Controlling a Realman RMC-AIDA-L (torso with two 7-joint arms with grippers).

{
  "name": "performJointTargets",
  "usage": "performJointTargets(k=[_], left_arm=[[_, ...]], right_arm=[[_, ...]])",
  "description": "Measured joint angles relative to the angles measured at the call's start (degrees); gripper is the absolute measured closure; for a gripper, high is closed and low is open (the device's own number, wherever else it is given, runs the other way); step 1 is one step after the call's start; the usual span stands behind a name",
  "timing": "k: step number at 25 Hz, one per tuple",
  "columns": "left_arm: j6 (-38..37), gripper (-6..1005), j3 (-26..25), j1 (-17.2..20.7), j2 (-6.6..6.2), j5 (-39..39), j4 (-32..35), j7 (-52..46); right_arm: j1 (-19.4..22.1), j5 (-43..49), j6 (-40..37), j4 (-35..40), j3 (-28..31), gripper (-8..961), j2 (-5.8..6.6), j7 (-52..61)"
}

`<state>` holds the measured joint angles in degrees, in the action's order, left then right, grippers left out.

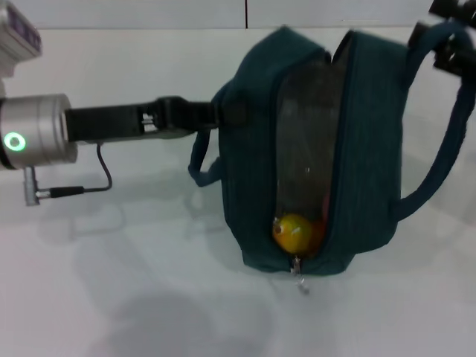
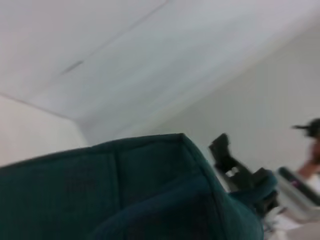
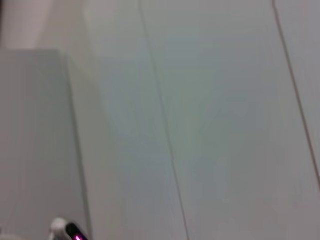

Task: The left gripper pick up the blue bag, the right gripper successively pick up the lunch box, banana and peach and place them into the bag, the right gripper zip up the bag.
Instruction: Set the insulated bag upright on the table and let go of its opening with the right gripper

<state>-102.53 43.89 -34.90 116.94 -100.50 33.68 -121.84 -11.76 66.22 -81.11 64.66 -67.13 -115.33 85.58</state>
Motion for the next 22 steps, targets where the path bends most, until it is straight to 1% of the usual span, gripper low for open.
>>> performJointTargets(k=[3,5,6,8,10,13,16,19,22], left_arm=[[-2.85,943,0.08,-0.20,-0.57,2.81,0.02,-0.59],[-1.38,943,0.22,-0.22,-0.60,2.88,-0.14,0.18],[0.57,944,0.24,-0.23,-0.58,2.18,-0.64,0.58],[5.83,944,0.33,-0.25,-0.41,0.25,-2.40,1.66],[9.03,944,0.36,-0.26,-0.09,-1.24,-3.38,2.66],[10.75,943,0.40,-0.21,0.62,-2.95,-3.59,3.42],[12.14,943,0.41,-0.21,1.02,-4.00,-3.61,3.66],[12.84,942,0.41,-0.28,1.15,-4.04,-3.62,4.06],[12.97,942,0.30,-0.30,1.17,-3.78,-3.48,4.27]], right_arm=[[1.00,-1.91,-0.28,2.31,-0.27,274,0.01,0.26],[0.81,-1.85,0.59,1.35,-0.37,276,0.04,0.43],[0.06,-0.87,1.48,-0.87,-0.27,277,0.07,0.46],[-1.48,1.46,2.65,-4.78,0.21,280,0.10,0.48],[-2.85,3.36,3.71,-8.26,0.81,282,0.17,0.81],[-3.31,5.95,6.45,-10.84,1.03,285,0.33,3.04],[-3.70,9.54,8.24,-11.48,1.06,288,0.53,5.46],[-4.36,12.63,7.09,-11.50,1.20,291,0.59,7.29],[-4.18,13.20,2.68,-11.39,2.94,295,0.52,6.98]])
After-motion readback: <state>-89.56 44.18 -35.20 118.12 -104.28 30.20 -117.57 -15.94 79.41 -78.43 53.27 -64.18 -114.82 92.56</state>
